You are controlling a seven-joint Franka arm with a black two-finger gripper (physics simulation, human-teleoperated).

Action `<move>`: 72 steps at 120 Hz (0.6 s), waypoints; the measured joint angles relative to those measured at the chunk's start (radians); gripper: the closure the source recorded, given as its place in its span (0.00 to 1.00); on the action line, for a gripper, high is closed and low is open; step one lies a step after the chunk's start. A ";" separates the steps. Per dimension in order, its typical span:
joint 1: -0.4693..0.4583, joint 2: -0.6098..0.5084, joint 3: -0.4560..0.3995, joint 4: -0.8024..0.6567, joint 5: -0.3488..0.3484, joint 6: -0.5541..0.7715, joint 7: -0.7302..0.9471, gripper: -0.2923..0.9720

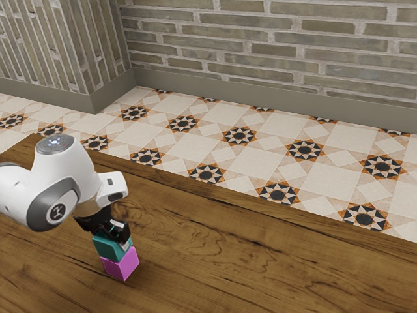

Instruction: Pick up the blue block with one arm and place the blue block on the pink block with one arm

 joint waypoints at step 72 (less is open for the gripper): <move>0.024 0.016 -0.002 0.013 0.004 0.001 -0.007 0.51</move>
